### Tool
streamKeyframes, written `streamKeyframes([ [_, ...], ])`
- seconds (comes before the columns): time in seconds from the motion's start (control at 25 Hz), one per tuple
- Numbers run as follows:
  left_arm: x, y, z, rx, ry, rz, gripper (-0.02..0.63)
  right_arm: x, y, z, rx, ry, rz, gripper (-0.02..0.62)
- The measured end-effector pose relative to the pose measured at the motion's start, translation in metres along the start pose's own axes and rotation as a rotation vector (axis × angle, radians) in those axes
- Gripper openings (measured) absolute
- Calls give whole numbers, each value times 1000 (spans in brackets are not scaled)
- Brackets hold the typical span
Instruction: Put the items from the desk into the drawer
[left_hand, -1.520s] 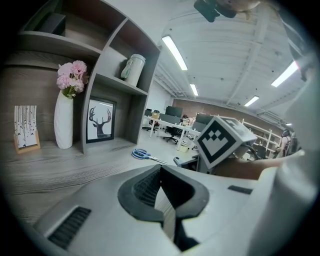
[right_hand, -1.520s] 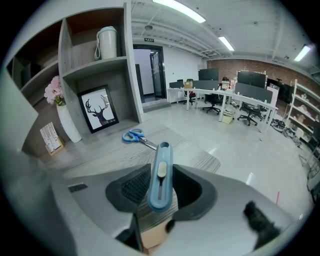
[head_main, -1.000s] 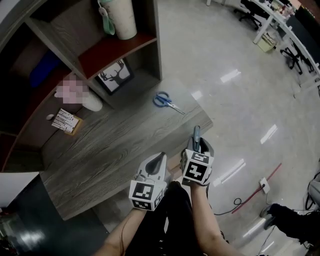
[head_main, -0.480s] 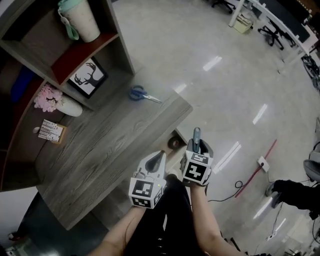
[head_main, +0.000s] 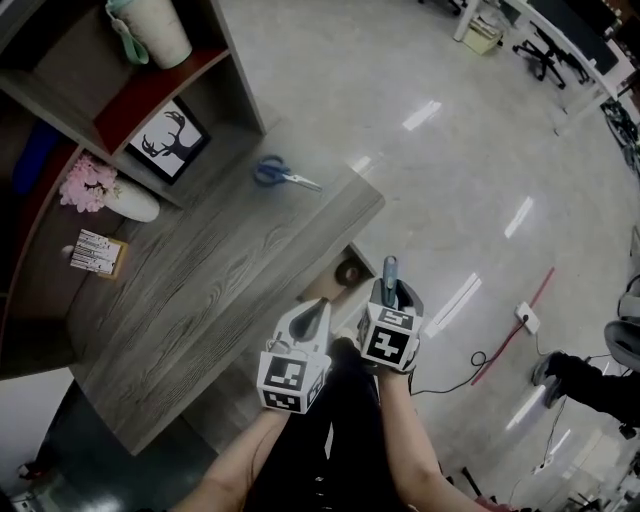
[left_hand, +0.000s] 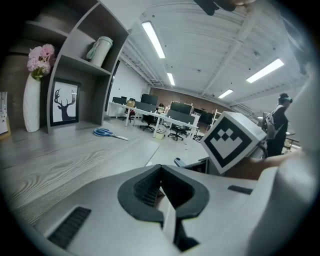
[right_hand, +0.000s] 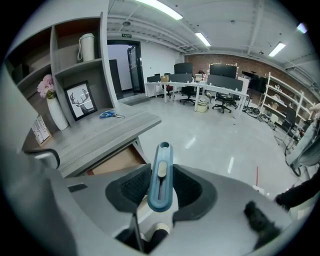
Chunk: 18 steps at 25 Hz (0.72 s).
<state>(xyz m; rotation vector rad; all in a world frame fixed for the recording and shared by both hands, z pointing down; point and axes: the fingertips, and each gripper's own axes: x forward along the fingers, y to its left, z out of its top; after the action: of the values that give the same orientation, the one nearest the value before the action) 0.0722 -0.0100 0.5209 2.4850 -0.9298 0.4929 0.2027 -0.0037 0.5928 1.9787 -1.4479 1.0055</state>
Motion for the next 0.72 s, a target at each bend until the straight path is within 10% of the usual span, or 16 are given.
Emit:
streamKeyframes([
  [0.72,-45,38,-55,-100,19,141,9,32,93,-28,-138,3,171,144],
])
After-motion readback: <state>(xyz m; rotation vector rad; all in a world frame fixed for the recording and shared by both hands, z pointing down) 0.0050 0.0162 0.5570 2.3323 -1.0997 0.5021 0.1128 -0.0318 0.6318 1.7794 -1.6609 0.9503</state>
